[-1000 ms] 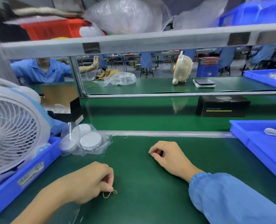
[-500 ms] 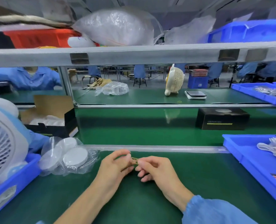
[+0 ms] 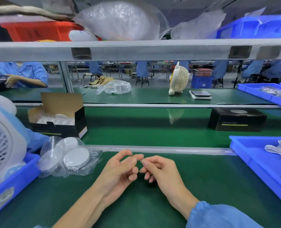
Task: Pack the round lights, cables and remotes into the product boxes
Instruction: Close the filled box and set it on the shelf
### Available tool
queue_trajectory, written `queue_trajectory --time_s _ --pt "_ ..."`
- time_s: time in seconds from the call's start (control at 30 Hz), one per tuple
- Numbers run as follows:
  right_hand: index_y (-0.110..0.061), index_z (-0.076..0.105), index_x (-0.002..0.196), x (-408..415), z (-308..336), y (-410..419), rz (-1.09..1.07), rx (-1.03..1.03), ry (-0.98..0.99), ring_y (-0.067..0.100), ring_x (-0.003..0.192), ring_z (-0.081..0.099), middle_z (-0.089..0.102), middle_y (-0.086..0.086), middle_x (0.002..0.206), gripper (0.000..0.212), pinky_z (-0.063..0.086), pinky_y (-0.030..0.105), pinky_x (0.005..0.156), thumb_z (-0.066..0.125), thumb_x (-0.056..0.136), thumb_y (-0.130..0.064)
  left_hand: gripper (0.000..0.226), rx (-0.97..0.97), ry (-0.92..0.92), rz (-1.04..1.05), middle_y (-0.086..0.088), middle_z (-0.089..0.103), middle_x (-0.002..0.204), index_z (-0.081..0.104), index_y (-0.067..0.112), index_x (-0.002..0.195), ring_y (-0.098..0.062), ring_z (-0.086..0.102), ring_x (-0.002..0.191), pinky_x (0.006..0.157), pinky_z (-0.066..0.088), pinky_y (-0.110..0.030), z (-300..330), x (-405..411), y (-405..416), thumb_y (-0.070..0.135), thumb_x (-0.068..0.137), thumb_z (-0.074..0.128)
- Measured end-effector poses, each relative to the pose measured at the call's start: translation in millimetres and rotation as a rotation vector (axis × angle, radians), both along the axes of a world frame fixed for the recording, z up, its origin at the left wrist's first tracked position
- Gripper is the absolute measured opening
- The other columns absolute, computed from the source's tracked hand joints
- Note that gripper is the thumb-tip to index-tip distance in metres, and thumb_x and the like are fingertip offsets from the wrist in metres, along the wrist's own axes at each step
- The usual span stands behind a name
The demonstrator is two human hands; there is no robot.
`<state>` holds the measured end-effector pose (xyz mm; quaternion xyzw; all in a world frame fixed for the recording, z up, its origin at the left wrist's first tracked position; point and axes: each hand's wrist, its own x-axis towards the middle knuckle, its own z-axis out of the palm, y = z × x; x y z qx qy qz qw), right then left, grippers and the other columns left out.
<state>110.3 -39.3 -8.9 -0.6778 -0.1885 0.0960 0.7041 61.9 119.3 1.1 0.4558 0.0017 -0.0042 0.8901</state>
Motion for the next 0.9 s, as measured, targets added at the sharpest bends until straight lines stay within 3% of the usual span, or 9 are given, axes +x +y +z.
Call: queue_trajectory --time_s 0.07,0.2,0.27,0.33,0.4,0.57,0.7,0.8,0.9 --pt "-0.009 0.074 0.089 -1 1 1 -0.009 -0.022 -0.002 0.011 0.054 0.059 0.071 0.006 0.068 0.012 0.046 0.021 0.051 0.062 0.092 -0.006 0.040 0.102 -0.068 0.026 -0.018 0.072 0.093 0.063 0.015 0.076 -0.019 0.066 0.061 0.052 0.050 -0.024 -2 0 -6 0.034 0.059 0.094" --pt "-0.005 0.073 0.084 -3 2 2 -0.029 -0.085 -0.028 0.012 0.055 0.057 0.069 0.008 0.066 0.034 0.046 0.022 0.052 0.045 0.084 0.014 0.058 0.300 -0.052 0.048 -0.023 0.072 0.108 0.071 0.015 0.061 -0.032 0.071 0.100 0.069 0.055 -0.027 -2 -2 -24 0.064 0.081 0.046" --pt "-0.003 0.072 0.082 -3 1 1 -0.018 -0.118 -0.038 0.013 0.056 0.056 0.067 0.005 0.064 0.035 0.047 0.021 0.053 0.042 0.081 0.015 0.075 0.249 -0.036 -0.047 -0.018 0.069 0.120 0.079 0.016 0.096 -0.031 0.068 0.108 0.068 0.054 -0.027 -1 -2 -22 0.072 0.081 0.031" --pt "-0.003 0.069 0.078 -3 2 1 0.008 -0.158 -0.041 0.012 0.055 0.055 0.065 0.000 0.062 0.032 0.047 0.019 0.052 0.042 0.082 0.014 0.086 0.157 -0.053 -0.167 -0.010 0.061 0.135 0.056 0.027 0.138 -0.032 0.064 0.115 0.071 0.054 -0.030 0 -1 -16 0.081 0.077 0.029" --pt "-0.006 0.071 0.078 -3 2 0 0.034 -0.189 -0.056 0.010 0.055 0.054 0.066 0.000 0.064 0.031 0.046 0.019 0.053 0.046 0.084 0.011 0.084 0.127 -0.096 -0.210 -0.002 0.054 0.144 0.029 0.051 0.145 -0.036 0.059 0.122 0.079 0.054 -0.036 3 -3 -14 0.088 0.070 0.039" --pt "-0.012 0.073 0.086 -1 0 -3 0.050 -0.192 -0.062 0.009 0.059 0.051 0.066 -0.002 0.069 0.025 0.043 0.020 0.056 0.053 0.091 0.001 0.106 0.190 -0.163 -0.179 0.007 0.052 0.146 0.017 0.063 0.142 -0.035 0.058 0.124 0.083 0.056 -0.039 -1 -5 -21 0.071 0.054 0.076" --pt "-0.019 0.073 0.084 -3 0 -2 0.016 -0.200 -0.072 0.005 0.058 0.055 0.070 -0.001 0.071 0.030 0.045 0.018 0.057 0.051 0.091 0.000 0.105 0.208 -0.122 -0.003 0.001 0.062 0.135 0.039 0.044 0.141 -0.027 0.064 0.115 0.082 0.058 -0.040 -6 -4 -26 0.051 0.050 0.091" --pt "-0.017 0.072 0.088 -5 1 0 0.023 -0.193 -0.072 0.008 0.059 0.060 0.072 0.003 0.074 0.025 0.048 0.019 0.058 0.054 0.093 -0.001 0.048 0.401 -0.065 0.282 -0.007 0.073 0.112 0.070 0.016 0.114 -0.022 0.071 0.090 0.064 0.055 -0.026 -6 0 -26 0.045 0.076 0.070" --pt "-0.016 0.071 0.091 -4 0 0 -0.002 -0.201 -0.065 0.007 0.059 0.061 0.073 0.003 0.078 0.021 0.049 0.018 0.058 0.055 0.093 -0.003 0.038 0.422 0.006 0.312 -0.018 0.075 0.098 0.069 -0.001 0.099 -0.023 0.072 0.083 0.067 0.052 -0.030 -9 5 -20 0.027 0.103 0.043"
